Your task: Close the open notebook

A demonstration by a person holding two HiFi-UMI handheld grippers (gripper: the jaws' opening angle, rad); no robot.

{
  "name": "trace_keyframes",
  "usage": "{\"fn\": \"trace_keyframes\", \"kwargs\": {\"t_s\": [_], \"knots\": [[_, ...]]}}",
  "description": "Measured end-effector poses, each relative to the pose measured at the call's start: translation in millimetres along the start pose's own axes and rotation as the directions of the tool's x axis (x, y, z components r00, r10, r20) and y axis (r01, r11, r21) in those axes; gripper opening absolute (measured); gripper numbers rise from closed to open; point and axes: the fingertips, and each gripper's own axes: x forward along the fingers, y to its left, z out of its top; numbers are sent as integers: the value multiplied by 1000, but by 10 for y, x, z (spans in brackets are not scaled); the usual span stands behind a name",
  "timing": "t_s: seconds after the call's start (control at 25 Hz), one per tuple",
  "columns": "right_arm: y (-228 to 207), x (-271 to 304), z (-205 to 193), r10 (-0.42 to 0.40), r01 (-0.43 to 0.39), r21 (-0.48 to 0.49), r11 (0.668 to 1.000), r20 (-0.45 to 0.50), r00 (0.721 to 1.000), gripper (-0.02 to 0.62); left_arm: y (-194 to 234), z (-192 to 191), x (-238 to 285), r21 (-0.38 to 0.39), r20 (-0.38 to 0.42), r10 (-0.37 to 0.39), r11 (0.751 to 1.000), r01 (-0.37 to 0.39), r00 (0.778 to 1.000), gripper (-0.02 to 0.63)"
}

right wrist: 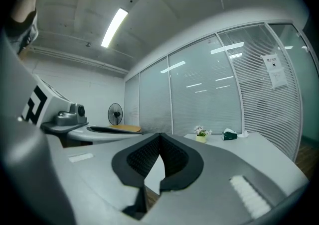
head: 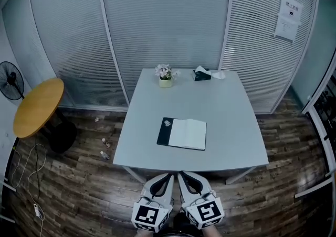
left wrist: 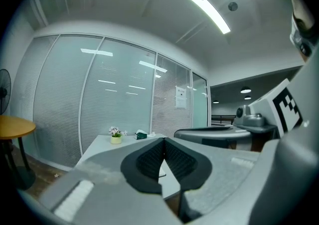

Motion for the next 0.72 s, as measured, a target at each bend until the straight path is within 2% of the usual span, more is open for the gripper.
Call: {"fn": "trace_keyframes", "kwargs": {"t_s": [0.4, 0.72], "knots": [[-660, 273, -51, 21, -21, -10, 1000, -20, 1000, 3, 62, -2, 771, -20, 1, 21, 1000, -21, 1000, 5], [-1040, 370, -9, 14, -14, -16, 1000, -9, 1000, 3, 33, 21, 1107, -26, 2, 30, 999, -30, 1000, 3]]}}
